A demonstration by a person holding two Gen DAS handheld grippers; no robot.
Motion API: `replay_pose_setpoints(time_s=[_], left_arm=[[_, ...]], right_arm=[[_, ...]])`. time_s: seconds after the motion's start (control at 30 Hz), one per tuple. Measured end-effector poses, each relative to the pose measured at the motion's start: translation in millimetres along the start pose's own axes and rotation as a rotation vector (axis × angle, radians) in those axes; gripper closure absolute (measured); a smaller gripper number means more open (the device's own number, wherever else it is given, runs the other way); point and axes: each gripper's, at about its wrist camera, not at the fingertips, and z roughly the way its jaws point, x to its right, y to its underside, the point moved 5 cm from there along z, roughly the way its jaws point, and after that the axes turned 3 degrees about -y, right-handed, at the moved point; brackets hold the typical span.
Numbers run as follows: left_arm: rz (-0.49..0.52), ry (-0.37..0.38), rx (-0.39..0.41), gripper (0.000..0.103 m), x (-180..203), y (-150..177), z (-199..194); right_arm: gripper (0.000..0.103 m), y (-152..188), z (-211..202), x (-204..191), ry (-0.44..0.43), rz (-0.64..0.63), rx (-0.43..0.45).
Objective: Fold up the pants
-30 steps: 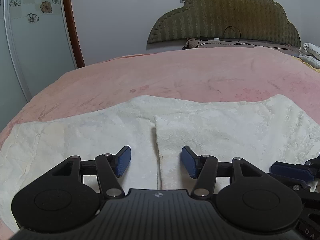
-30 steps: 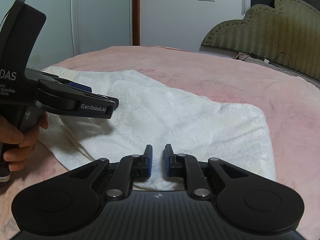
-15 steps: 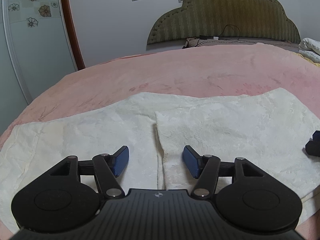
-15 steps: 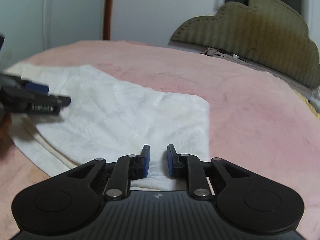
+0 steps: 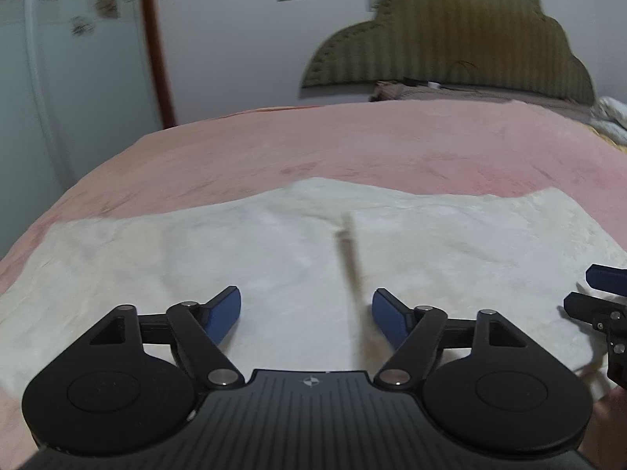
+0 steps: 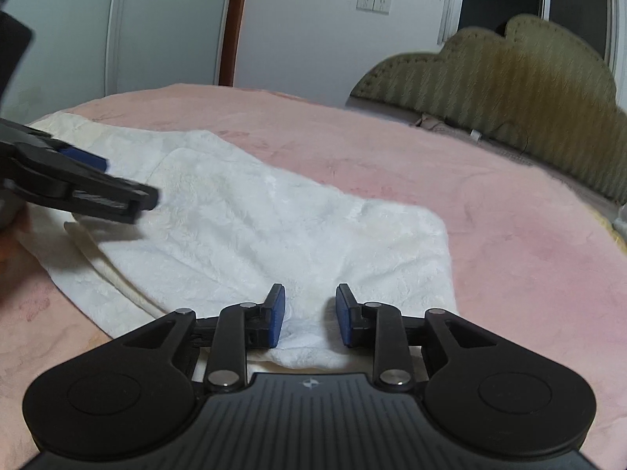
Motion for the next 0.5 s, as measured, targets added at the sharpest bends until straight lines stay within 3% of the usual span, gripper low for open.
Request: replay_pose_setpoints(time_s=[0.1,0.17,0.23,0.27,0.5], left_arm=[[-0.122,-0.03,-0.022,0.021,-47,6,-15],[-0.224,-0.038,-0.03,0.021,-81,9,-30],[-0.319,-0.023,-0.022,0.019,-114,12,-49],[-0.353,-0.017,-0.018,0.017,-127,14,-57],[-0.584,-0.028,-0.029,0.014,-204,38,-83]], right_arm=[[0.074,-13,-5,-30,-0.096,-0.058,0.036],[0.067,-25,-9,-63,-0.16,-0.132,0.068],[0.044,-34,-15,-99,-0.228,-0.231,0.11],[0.04,-38,-19,-117,-0.258,-0.282,0.134],[0.039,-53,-21,-214,-0.362,-0.524,0.201]])
